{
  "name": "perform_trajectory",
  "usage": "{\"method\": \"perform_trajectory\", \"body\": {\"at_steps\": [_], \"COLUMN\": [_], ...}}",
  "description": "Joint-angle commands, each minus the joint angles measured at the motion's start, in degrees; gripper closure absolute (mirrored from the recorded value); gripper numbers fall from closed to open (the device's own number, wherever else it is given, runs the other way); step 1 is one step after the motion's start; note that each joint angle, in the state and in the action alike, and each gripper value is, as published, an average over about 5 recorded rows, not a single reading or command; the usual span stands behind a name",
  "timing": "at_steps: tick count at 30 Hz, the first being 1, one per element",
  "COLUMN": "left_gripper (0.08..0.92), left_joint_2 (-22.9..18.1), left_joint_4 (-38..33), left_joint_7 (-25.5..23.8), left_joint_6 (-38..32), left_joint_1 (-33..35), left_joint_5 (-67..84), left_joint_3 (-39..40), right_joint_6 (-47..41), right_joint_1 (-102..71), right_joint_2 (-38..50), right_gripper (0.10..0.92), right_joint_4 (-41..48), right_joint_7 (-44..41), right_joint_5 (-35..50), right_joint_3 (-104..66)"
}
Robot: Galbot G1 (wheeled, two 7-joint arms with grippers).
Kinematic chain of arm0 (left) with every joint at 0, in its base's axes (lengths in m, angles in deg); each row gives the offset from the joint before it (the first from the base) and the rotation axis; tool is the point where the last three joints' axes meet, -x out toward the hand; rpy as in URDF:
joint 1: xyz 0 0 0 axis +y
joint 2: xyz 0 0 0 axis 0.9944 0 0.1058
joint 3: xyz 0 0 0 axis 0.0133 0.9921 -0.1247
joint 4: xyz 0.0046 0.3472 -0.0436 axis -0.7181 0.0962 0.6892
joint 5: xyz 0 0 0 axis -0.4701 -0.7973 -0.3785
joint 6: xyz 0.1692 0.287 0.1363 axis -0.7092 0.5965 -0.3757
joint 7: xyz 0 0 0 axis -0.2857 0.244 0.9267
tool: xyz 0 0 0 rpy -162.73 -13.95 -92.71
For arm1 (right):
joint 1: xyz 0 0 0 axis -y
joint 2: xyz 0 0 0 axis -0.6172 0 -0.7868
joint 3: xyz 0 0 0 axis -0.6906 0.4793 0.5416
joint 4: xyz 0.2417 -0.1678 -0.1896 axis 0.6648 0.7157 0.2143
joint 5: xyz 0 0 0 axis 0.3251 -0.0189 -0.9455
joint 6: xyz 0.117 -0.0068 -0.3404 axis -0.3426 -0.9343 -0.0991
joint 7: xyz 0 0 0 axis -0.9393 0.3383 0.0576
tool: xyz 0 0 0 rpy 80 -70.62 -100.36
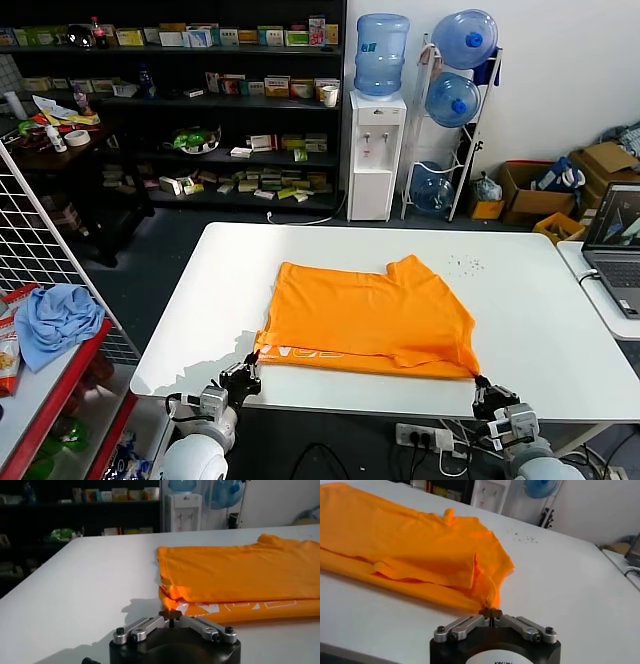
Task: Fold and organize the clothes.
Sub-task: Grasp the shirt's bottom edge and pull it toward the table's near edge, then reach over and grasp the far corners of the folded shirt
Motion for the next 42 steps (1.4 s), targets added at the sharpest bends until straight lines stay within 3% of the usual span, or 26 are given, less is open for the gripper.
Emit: {"method": "perform_trajectory", "body": {"at_steps": [1, 11, 21, 26, 34, 42], "left_gripper": [0.900, 0.877, 0.600, 0.462, 0.232, 0.177], "left_joint_2": [1.38, 2.03, 4.18, 4.80, 4.75, 2.28], "left_joint_4": [-7.15, -10.41, -16.41, -14.34, -1.68, 11.23], "left_joint_7": [0.84, 1.08, 0.33, 0.06, -0.16, -0.43], "left_joint_6": [1.39, 1.90, 3.31, 3.26, 3.11, 6.40], "left_joint_1": [6.54, 13.22, 12.82, 4.84, -12.58, -26.35], "left_joint_5": [-0.68, -2.43, -2.91, -1.14, 4.84, 8.92], "left_joint_3": [0.07, -0.30, -2.24, -2.22, 1.75, 7.53], "right_joint_6": [-1.12, -1.94, -7.53, -7.68, -6.58, -12.30], "right_joint_1": [-6.15, -9.91, -9.61, -3.04, 14.62, 32.27], "right_joint_2": [0.86, 1.32, 5.10, 7.78, 10.77, 9.21], "right_gripper": [0.901, 0.874, 0.593, 0.454, 0.235, 0.203], "right_joint_4": [-4.41, -6.67, -14.09, -13.56, 0.45, 14.58], "right_joint_7": [0.66, 0.59, 1.86, 4.49, -0.83, -7.26], "right_joint_5": [0.09, 0.49, 8.01, 15.86, 22.84, 22.11], "right_joint_3": [-1.13, -3.27, -6.02, -6.56, -2.04, 5.63]}}
